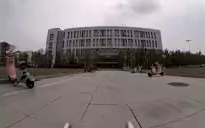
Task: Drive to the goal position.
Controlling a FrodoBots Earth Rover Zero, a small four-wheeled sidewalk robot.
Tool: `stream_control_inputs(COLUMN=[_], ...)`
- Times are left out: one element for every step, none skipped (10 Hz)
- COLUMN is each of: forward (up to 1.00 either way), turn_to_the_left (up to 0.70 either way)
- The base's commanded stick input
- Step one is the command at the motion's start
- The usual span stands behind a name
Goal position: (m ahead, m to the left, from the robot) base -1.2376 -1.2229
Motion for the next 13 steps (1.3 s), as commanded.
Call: stream_control_inputs(forward=[0.5, 0.5, 0.5, 0.5, 0.5, 0.5, 0.5, 0.5, 0.5, 0.5, 0.5, 0.5, 0.5], turn_to_the_left=[0.0, 0.0, 0.0, 0.0, 0.0, 0.0, 0.0, 0.0, 0.0, 0.0, 0.0, 0.0, 0.0])
